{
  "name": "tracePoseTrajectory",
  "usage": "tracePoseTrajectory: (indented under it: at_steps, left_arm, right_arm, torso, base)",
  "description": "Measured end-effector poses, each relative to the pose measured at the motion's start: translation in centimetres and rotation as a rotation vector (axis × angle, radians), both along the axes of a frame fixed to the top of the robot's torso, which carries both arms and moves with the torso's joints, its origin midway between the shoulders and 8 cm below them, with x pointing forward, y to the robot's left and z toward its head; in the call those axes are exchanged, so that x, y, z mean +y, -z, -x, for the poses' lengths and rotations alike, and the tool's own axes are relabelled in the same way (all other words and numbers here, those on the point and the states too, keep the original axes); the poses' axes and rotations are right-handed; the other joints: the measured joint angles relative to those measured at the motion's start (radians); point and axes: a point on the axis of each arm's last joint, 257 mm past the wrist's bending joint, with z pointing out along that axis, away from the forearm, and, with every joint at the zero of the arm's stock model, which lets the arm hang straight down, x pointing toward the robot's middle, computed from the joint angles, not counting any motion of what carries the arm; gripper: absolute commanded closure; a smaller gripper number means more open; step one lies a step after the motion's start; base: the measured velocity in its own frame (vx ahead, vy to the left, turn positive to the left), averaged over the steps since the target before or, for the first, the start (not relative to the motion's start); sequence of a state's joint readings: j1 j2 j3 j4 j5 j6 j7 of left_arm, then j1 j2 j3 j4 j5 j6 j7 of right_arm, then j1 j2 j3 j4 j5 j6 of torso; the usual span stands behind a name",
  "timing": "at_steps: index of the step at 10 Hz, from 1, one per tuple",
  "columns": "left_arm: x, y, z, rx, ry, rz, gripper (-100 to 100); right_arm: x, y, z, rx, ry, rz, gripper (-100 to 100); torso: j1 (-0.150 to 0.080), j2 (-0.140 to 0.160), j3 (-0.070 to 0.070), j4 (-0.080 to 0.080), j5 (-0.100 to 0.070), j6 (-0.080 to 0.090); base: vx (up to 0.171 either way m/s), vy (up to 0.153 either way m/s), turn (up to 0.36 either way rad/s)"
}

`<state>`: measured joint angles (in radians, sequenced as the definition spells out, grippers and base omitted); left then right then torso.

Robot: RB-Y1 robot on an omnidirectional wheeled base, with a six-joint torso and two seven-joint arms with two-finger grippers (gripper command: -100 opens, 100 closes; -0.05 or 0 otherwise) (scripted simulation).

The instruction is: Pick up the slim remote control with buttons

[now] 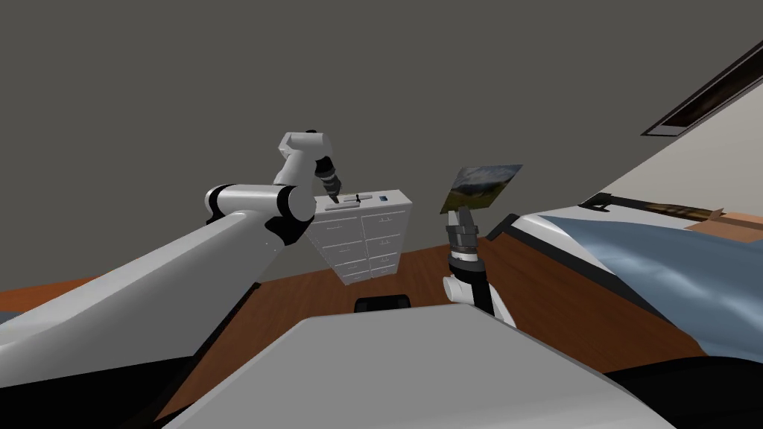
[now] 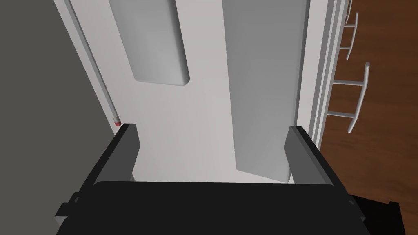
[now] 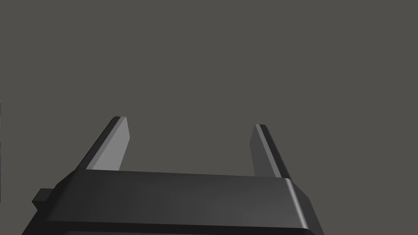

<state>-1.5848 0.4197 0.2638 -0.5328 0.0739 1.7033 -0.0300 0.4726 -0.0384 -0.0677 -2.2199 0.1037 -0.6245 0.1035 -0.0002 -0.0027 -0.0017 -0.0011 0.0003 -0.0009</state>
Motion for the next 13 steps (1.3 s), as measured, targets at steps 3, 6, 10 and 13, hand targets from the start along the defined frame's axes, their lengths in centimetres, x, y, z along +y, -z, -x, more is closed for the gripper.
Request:
tracePoseTrajectory:
  at_steps: [3,6,10,13]
  left_arm:
    - [-0.8,0.9,1.9,0.081,0.014,0.005,-100]
    - [-1.2,1.7,3.8,0.170,0.026,0.011,-100]
    - [-1.9,3.0,6.0,0.274,0.040,0.015,-100]
    - [-2.4,3.8,7.9,0.353,0.050,0.017,-100]
  right_arm:
    - [0.0,0.0,0.0,0.000,0.000,0.000,0]
    - [0.0,0.0,0.0,0.000,0.000,0.000,0]
    - [0.0,0.0,0.0,0.000,0.000,0.000,0]
    - [0.0,0.0,0.0,0.000,0.000,0.000,0]
  torso:
    - [0.000,0.000,0.000,0.000,0.000,0.000]
    - [0.000,-0.001,-0.001,0.000,0.000,0.000]
    - [0.001,0.000,-0.001,-0.001,0.000,0.000]
    - [0.001,-0.002,-0.001,-0.001,0.000,0.000]
  base:
    - [0.042,-0.010,0.021]
    - [0.053,-0.006,0.016]
    - [0.049,0.000,0.008]
    - [0.080,0.001,0.015]
